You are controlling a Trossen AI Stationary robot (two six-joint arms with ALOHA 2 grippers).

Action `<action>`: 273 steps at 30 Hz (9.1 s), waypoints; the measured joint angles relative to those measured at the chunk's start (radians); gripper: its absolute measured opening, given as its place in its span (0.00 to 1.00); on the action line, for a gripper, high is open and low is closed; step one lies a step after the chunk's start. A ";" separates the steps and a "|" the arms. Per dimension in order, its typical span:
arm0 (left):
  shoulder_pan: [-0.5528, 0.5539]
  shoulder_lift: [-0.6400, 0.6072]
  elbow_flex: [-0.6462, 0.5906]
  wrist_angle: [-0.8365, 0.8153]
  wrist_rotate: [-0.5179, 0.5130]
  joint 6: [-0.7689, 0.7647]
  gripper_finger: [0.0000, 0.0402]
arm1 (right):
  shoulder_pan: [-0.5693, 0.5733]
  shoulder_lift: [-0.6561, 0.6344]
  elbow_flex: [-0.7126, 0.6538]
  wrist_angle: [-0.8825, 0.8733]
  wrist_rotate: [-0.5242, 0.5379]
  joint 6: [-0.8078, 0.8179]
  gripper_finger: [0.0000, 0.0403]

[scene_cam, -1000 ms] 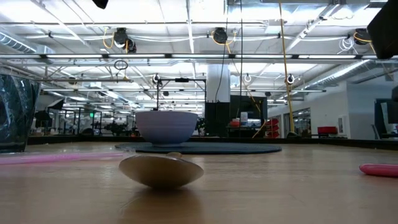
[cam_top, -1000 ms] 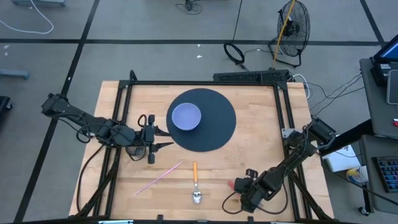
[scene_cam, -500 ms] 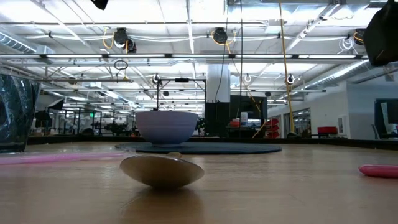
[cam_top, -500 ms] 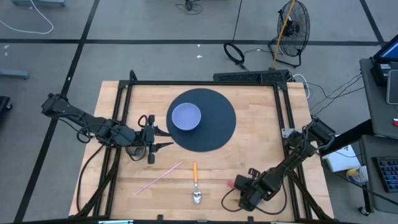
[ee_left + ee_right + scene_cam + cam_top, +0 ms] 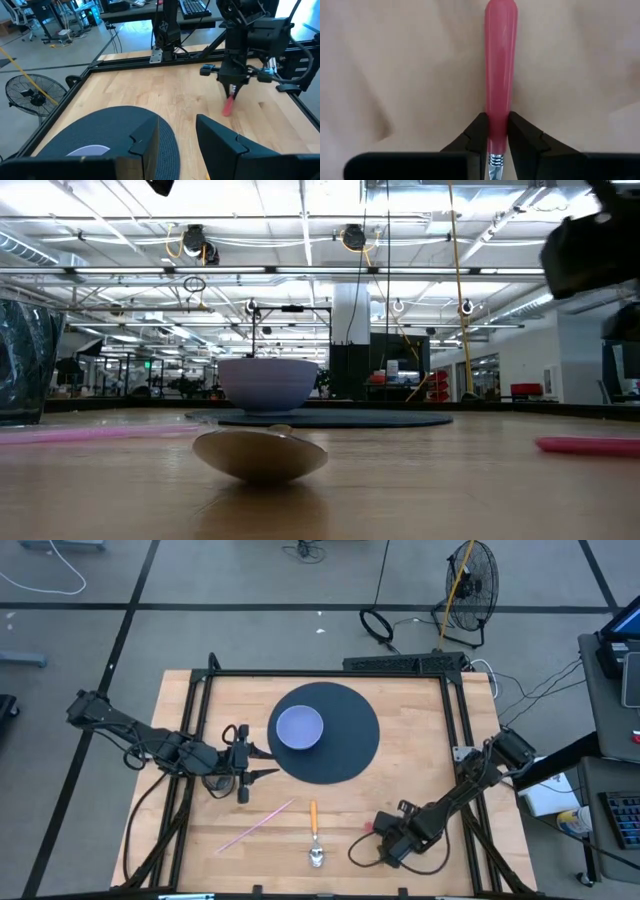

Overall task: Pick & Place Utensil
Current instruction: Put the pink fork into the purple bowl on the mat

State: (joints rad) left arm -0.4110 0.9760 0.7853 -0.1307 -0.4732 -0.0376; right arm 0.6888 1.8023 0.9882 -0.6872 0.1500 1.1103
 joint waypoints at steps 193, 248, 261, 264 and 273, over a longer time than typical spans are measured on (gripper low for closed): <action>0.179 0.386 0.000 0.661 0.369 0.219 0.33 | -0.352 -0.278 -0.049 1.214 0.289 -1.361 0.10; 0.195 0.399 0.000 0.678 0.357 0.279 0.17 | -0.354 -0.278 -0.049 1.209 0.309 -1.333 0.37; 0.194 0.399 0.000 0.666 0.341 0.292 0.17 | -0.352 -0.278 -0.049 1.135 0.507 -1.340 0.63; 0.195 0.399 0.000 0.637 0.296 0.295 0.17 | -0.352 -0.278 -0.049 1.098 0.541 -1.335 0.66; 0.249 0.340 0.001 0.521 0.170 0.272 0.17 | -0.352 -0.278 -0.049 1.025 0.558 -1.297 0.69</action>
State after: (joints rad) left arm -0.1622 1.3158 0.7860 0.3899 -0.3030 0.2340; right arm 0.3370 1.5246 0.9394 0.3381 0.7076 -0.1862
